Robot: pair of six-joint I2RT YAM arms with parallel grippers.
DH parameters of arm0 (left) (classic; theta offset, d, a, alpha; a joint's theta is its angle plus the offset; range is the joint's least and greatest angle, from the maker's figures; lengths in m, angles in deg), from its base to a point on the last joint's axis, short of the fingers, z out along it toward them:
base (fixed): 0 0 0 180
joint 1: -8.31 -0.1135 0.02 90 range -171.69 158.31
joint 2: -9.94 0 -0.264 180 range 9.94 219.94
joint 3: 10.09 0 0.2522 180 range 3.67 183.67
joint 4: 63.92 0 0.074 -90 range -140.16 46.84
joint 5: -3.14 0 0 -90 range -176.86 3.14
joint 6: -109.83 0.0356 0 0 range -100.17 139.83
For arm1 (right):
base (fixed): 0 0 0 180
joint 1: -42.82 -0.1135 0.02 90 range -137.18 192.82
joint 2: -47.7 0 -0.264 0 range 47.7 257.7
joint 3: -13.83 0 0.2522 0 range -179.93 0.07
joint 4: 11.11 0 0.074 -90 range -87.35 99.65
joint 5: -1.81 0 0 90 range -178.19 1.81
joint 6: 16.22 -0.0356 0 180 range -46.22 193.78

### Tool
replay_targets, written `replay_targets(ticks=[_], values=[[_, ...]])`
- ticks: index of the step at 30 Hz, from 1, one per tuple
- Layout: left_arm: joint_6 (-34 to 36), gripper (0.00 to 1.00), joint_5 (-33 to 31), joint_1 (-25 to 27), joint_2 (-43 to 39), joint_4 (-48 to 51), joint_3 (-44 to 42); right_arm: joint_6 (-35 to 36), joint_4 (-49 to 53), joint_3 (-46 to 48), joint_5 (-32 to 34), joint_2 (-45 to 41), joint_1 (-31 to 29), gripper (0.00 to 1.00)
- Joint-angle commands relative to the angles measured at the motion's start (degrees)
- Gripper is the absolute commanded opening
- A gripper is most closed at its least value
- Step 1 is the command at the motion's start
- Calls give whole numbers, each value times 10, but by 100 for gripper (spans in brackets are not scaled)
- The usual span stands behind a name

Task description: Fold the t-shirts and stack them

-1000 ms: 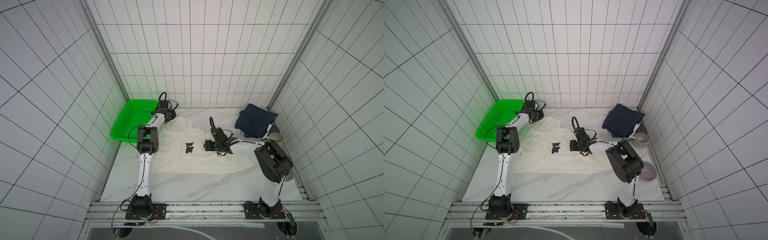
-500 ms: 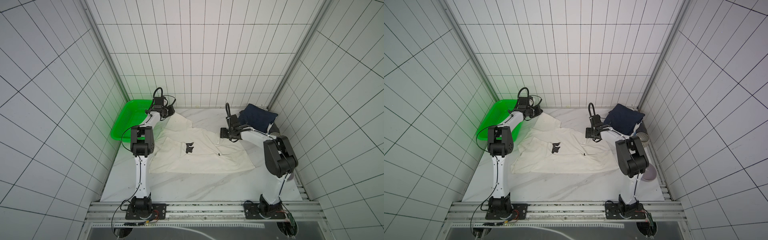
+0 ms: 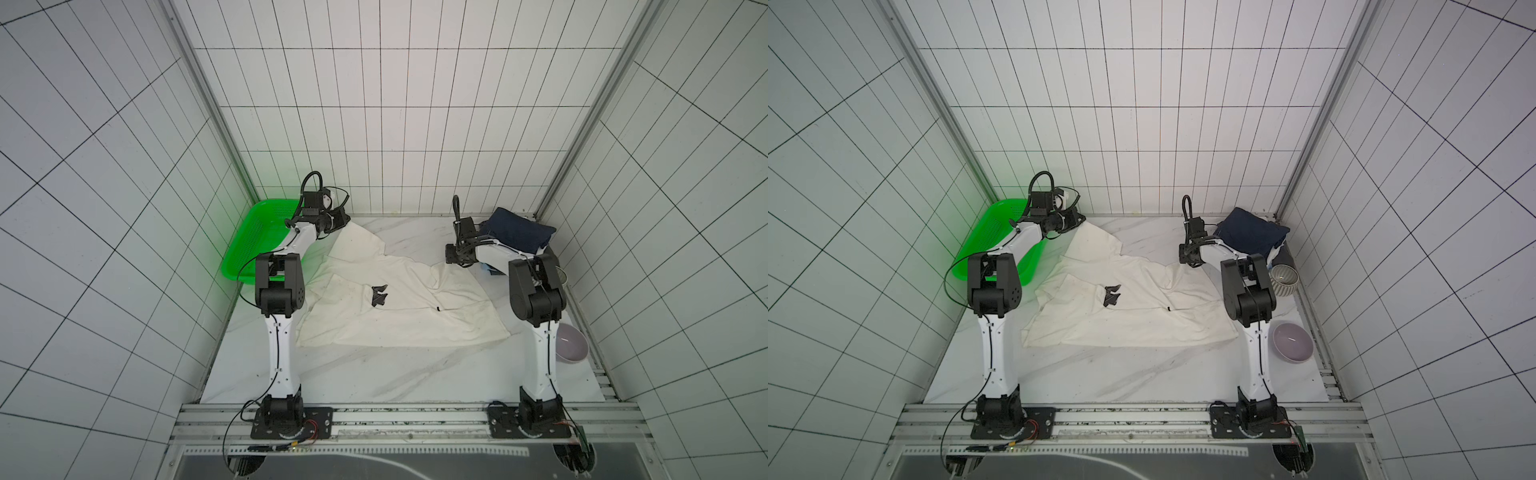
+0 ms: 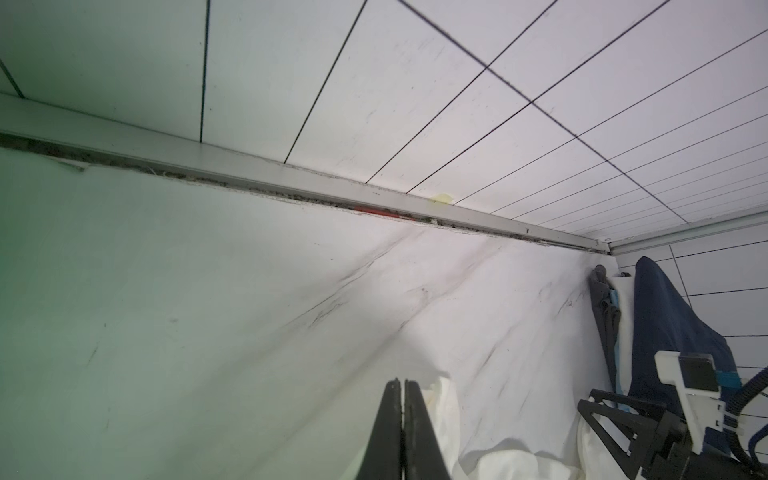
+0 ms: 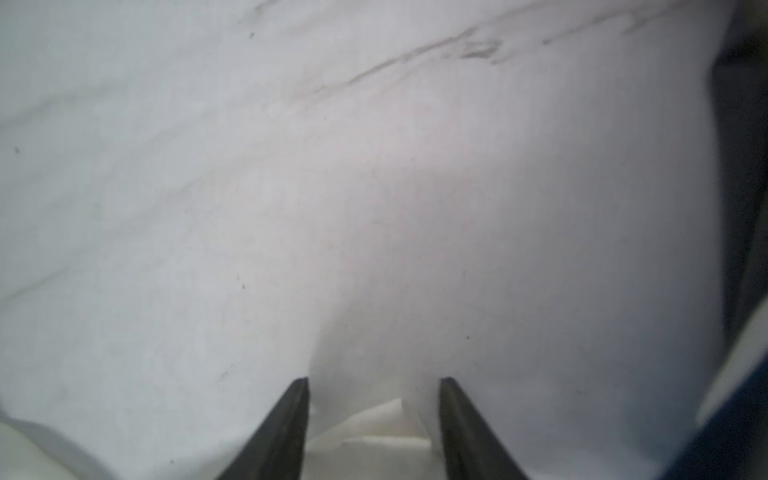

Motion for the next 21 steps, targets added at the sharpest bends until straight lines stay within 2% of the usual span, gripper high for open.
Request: replay_targets(ticks=[1,4,7,10,14,18,21], values=[[7,0,28,-7,-37,-18,-13,11,29,-53,2,0,9,23],[1,0,47,-11,-63,-21,-24,18,44,-53,22,-33,12,10],[-20,0,73,-16,-105,-51,-65,17,52,-32,35,-80,23,1],[-98,0,122,-27,-152,-134,-142,19,48,10,-4,-129,42,0],[-123,0,131,-39,-237,-151,-236,14,41,68,-21,-179,57,0],[-219,0,148,-59,-345,-302,-415,4,35,139,-64,-219,76,0],[-259,0,144,-84,-417,-358,-524,-3,12,209,-118,-258,94,0]])
